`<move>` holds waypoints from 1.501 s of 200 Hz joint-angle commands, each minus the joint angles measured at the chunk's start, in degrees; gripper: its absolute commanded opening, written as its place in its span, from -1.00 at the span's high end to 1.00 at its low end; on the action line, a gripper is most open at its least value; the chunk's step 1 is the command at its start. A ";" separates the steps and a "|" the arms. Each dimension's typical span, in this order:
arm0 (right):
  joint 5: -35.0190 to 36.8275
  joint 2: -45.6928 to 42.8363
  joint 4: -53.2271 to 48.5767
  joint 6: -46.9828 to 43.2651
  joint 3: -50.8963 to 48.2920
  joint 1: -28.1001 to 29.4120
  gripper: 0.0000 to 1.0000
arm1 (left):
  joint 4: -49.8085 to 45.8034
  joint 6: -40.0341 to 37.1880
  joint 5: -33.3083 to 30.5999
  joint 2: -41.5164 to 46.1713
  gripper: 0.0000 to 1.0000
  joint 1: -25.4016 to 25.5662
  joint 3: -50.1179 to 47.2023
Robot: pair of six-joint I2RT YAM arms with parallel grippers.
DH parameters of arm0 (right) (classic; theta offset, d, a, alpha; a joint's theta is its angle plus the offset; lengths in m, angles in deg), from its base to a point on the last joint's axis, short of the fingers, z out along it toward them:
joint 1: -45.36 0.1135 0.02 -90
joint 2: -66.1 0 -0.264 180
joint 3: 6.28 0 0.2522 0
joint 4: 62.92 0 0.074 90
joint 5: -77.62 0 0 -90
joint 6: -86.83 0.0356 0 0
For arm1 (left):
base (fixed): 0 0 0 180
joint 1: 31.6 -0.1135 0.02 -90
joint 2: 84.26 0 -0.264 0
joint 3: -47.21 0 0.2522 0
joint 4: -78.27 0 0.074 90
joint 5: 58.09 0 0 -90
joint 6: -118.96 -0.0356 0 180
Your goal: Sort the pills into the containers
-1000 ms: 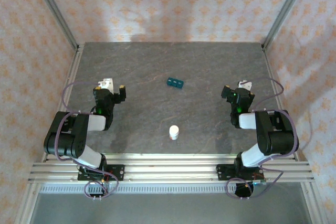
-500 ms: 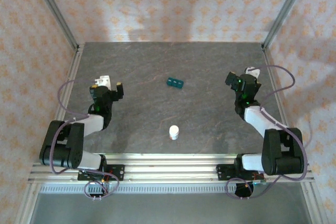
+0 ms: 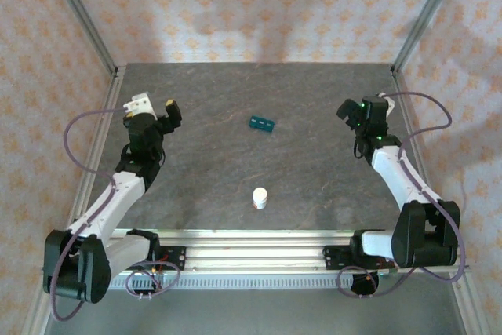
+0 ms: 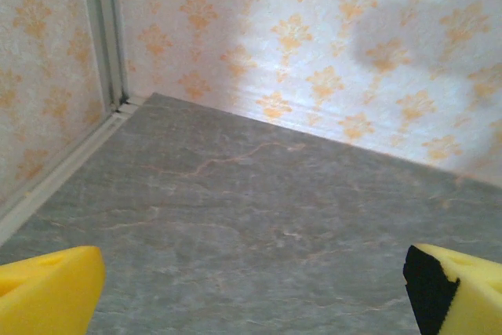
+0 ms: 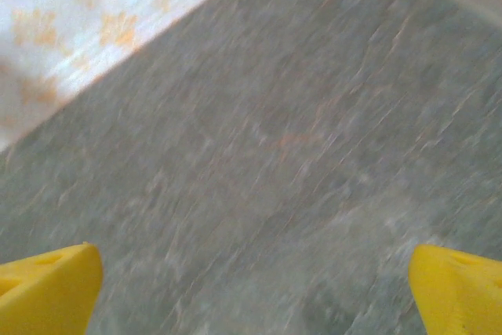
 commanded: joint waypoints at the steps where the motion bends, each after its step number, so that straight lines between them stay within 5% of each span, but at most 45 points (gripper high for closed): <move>1: -9.03 0.31 -6.40 0.36 0.58 4.12 -0.98 | -7.86 9.40 -0.79 0.67 -0.99 1.83 -0.47; 38: -6.55 1.82 -9.83 -1.37 -1.24 14.42 -0.94 | -8.71 15.87 2.58 -0.39 -0.99 5.57 -3.79; 121: -3.64 3.16 -11.31 0.01 -4.97 30.41 -0.90 | -10.38 17.43 3.61 -2.69 -0.99 9.91 -7.08; 220: -0.40 -4.90 -18.70 -1.34 -2.64 50.13 -0.91 | -13.02 19.33 3.37 -6.42 -0.99 12.24 -3.22; 300: 2.68 7.06 -18.20 -2.63 1.01 60.41 -0.80 | -14.56 18.45 2.71 -5.86 -0.99 12.73 -3.00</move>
